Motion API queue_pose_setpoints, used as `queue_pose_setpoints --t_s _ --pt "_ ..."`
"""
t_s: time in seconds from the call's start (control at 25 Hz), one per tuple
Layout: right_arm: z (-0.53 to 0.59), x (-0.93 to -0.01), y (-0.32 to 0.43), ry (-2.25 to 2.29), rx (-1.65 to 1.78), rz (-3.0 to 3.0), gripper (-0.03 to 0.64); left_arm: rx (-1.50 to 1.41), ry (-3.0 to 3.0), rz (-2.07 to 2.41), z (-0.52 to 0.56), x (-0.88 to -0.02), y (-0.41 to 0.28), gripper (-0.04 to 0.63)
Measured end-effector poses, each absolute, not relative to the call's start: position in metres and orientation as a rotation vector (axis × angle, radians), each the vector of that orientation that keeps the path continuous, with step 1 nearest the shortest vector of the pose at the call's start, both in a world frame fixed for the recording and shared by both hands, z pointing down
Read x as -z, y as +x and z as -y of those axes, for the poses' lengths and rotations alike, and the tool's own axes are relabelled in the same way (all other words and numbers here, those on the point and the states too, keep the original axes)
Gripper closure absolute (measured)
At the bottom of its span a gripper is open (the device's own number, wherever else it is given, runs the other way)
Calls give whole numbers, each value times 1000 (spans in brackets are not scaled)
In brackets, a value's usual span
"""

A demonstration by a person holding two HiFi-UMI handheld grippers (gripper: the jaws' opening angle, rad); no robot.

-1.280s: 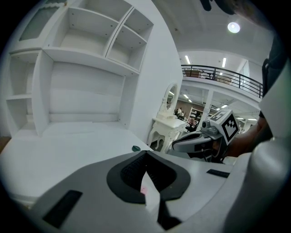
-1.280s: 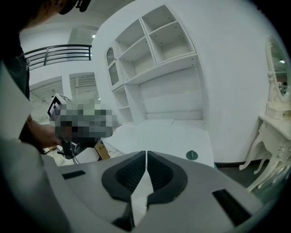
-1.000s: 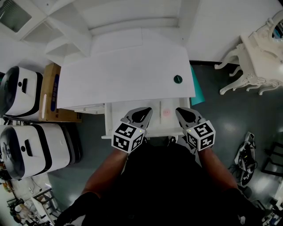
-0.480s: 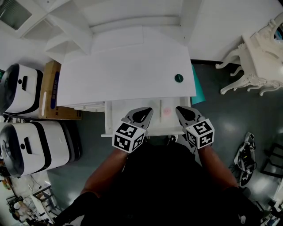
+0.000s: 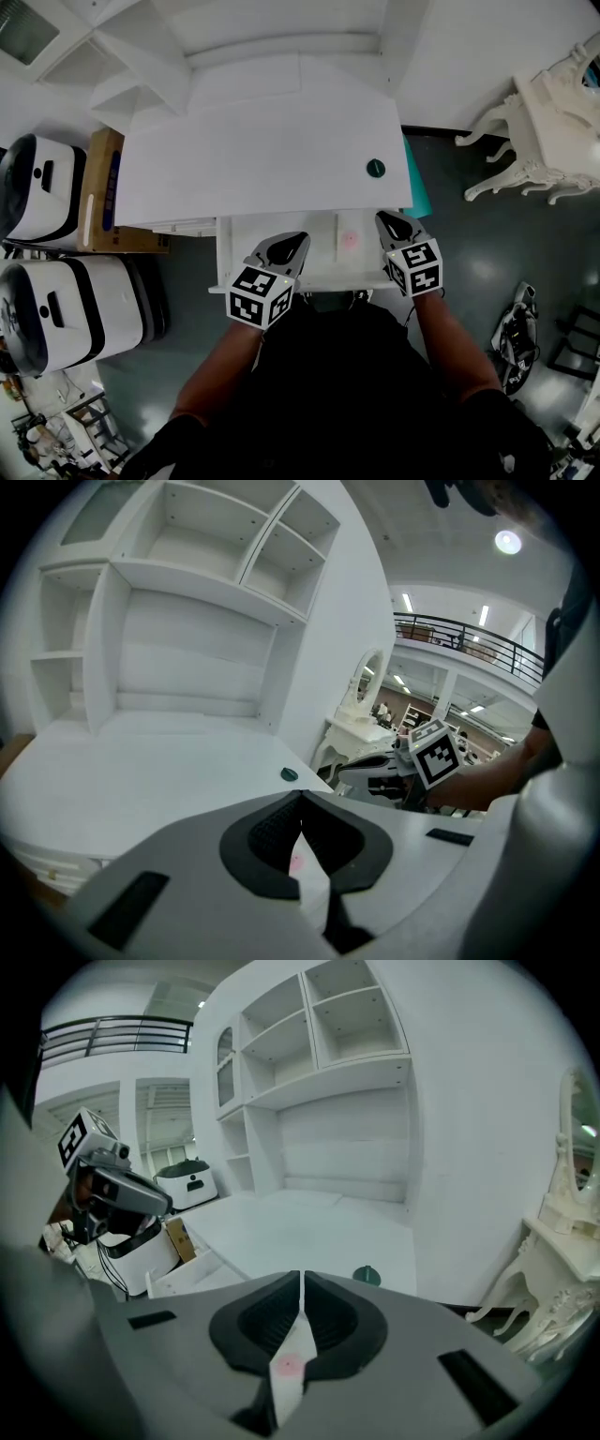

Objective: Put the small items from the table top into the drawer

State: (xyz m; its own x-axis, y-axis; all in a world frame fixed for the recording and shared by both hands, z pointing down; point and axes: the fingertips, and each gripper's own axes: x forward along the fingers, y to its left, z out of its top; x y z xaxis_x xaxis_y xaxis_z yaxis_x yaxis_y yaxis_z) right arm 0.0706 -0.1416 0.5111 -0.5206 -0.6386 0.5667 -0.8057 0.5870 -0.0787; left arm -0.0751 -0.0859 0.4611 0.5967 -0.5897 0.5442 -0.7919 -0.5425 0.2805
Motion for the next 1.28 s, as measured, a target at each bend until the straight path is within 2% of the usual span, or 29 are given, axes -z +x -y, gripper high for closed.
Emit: queue_pose_setpoints --t_s 0.56,0.76,1.28 --pt "209 -594 85 1140 -478 2165 583 -533 2241 1160 94 -471 -91 592" --pt "237 -618 93 1145 -523 2115 545 -547 2216 1176 95 -474 -97 592" --pt "281 -650 97 1175 -624 2020 543 -583 2181 1206 102 -476 -110 592"
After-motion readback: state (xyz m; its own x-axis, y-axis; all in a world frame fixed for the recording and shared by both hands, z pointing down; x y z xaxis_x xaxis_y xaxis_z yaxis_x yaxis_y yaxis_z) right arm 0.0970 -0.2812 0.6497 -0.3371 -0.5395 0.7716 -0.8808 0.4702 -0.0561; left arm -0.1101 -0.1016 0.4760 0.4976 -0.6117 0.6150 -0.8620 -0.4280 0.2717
